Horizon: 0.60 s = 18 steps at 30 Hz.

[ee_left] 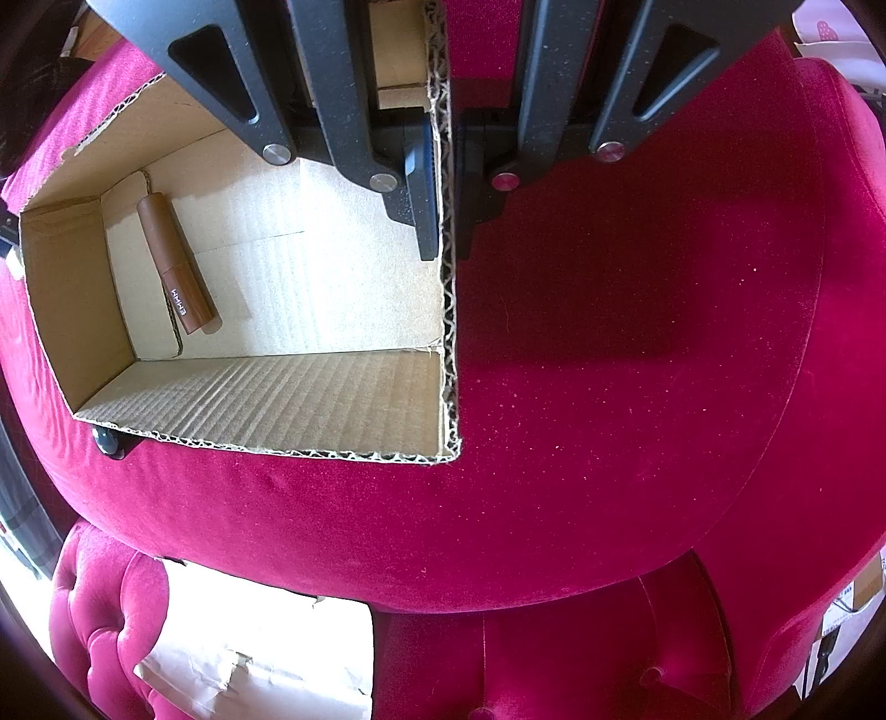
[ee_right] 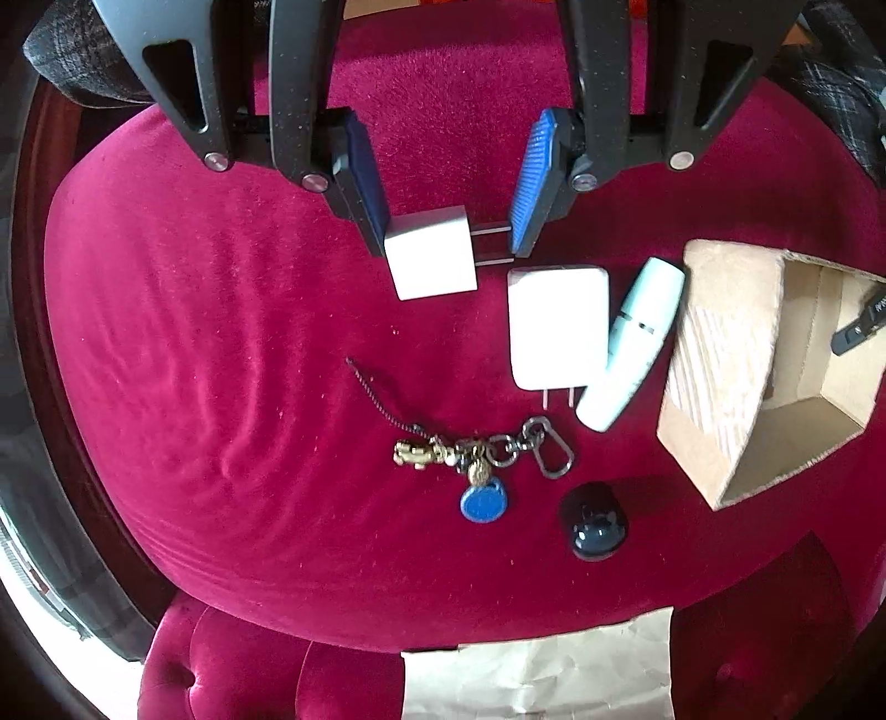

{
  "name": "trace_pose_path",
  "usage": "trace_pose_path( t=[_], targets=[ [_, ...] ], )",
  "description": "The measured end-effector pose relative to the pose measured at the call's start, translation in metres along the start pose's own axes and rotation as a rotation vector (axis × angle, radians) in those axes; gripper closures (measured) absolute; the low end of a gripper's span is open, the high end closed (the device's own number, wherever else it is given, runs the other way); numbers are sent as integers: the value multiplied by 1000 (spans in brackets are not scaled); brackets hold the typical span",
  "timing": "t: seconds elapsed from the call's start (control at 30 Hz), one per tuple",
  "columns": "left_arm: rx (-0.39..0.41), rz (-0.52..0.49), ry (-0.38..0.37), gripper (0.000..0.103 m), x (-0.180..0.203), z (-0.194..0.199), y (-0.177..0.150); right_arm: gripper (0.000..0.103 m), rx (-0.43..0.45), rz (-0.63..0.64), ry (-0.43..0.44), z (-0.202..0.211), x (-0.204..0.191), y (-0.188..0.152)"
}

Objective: Organize rigid objects
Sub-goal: 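Carry the white adapter with the right tool over the box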

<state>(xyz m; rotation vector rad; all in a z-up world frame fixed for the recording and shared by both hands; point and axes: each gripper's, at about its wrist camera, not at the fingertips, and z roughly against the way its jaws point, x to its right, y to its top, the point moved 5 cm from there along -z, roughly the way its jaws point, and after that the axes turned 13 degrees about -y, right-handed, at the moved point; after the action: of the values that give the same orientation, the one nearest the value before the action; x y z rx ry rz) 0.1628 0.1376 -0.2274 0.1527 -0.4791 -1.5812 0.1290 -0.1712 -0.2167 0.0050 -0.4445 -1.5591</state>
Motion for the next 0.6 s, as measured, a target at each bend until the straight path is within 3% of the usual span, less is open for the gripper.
trace_pose_path(
  t=[0.6],
  targets=[
    [0,1,0,98,0,0,0,56,95,41,25,64,-16,35]
  ],
)
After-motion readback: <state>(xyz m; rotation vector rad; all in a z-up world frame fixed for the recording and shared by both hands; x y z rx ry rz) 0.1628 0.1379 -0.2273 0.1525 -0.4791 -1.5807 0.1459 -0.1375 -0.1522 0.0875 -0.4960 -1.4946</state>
